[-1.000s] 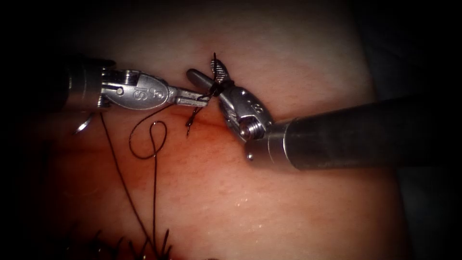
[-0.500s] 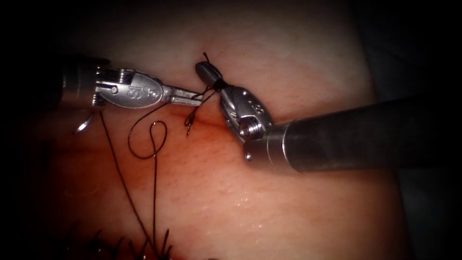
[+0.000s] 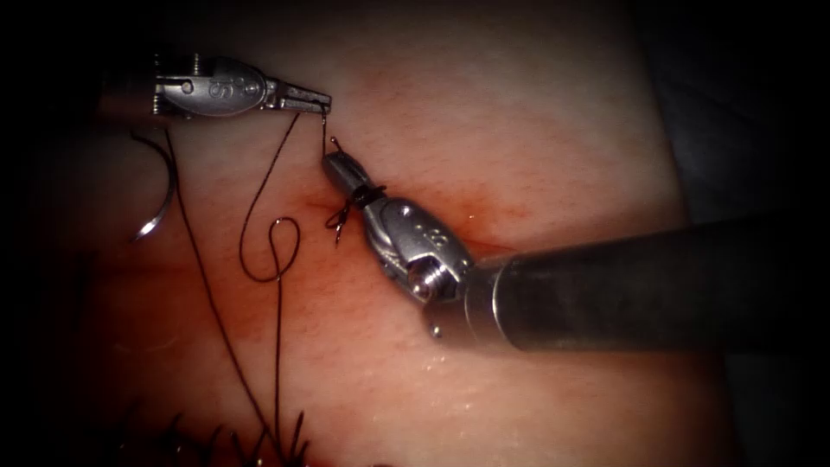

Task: Wound Closure
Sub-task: Pull the right gripper down and the left gripper up the tie the knot.

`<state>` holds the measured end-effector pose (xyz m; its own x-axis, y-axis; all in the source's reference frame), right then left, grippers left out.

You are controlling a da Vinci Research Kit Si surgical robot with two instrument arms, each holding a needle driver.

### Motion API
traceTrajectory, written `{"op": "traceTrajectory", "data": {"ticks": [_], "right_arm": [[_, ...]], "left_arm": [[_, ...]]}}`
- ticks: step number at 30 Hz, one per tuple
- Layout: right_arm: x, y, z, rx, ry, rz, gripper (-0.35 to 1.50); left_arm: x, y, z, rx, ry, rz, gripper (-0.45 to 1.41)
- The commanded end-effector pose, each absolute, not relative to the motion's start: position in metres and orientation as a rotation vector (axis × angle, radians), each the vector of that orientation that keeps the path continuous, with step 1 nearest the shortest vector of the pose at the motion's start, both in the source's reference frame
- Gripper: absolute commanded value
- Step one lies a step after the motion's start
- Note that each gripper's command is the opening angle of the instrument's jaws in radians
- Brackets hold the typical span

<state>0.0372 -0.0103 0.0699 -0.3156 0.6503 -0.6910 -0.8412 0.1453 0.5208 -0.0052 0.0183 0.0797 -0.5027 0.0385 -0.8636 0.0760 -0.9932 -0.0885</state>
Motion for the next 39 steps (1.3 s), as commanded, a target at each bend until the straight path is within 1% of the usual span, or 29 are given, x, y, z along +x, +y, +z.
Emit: {"op": "traceTrajectory", "data": {"ticks": [1, 11, 13, 26, 33, 39], "right_arm": [[0.0377, -0.011, 0.07, -0.231, 1.145, 1.508, -0.35], [0.0375, -0.012, 0.071, -0.25, 1.125, 1.455, -0.35], [0.0373, -0.013, 0.071, -0.227, 1.089, 1.448, -0.35], [0.0377, -0.015, 0.069, -0.222, 1.083, 1.403, -0.35], [0.0375, -0.016, 0.068, -0.228, 1.082, 1.377, -0.35], [0.0375, -0.016, 0.068, -0.251, 1.082, 1.29, -0.35]], "left_arm": [[-0.0057, 0.019, 0.08, 1.556, 0.176, -2.697, -0.45], [-0.006, 0.023, 0.083, 1.574, 0.186, -2.739, -0.45], [-0.0057, 0.024, 0.084, 1.572, 0.162, -2.769, -0.45], [-0.0042, 0.029, 0.086, 1.634, 0.036, -2.862, -0.45], [-0.0043, 0.03, 0.087, 1.619, -0.011, -2.876, -0.45], [-0.0047, 0.032, 0.088, 1.623, -0.122, -2.87, -0.45]]}}
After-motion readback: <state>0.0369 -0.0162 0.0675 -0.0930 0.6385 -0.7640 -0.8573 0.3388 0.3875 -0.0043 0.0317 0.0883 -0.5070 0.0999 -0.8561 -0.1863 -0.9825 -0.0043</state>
